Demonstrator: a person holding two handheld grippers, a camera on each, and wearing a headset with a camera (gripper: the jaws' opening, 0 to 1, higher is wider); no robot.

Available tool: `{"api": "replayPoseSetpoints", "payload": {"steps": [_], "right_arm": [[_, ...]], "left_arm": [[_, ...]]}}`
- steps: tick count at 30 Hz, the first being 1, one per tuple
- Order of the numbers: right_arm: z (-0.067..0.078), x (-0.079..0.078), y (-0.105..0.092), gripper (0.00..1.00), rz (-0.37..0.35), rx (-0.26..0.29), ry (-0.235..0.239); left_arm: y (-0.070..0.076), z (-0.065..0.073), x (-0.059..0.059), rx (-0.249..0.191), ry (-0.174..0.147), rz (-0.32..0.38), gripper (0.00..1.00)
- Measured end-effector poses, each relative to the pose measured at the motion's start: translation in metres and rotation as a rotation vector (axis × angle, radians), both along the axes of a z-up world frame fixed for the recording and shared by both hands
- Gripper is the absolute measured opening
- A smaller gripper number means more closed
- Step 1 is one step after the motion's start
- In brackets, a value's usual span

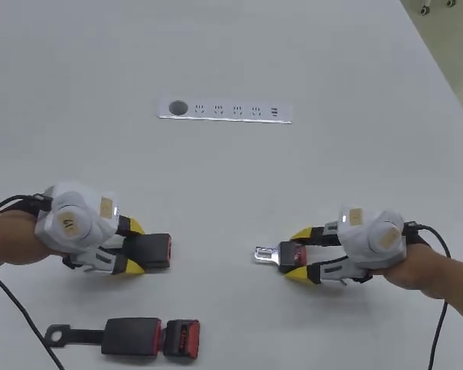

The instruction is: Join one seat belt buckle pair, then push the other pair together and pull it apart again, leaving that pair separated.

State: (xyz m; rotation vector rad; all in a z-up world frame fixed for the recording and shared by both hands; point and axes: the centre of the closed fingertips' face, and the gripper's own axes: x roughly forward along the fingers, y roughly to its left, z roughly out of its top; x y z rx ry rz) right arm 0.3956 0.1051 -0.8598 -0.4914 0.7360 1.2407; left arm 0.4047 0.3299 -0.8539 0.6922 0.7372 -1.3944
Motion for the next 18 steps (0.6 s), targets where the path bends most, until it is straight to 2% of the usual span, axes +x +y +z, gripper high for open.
{"api": "replayPoseSetpoints", "payload": {"steps": [18], "right_arm": [[0.0012,0.0019,0.0071,0.37,0.015,0.042,0.007]], "left_arm": [[-0.0020,0.0001,-0.0003,0.024,0.005,-0.027,0.35]]}}
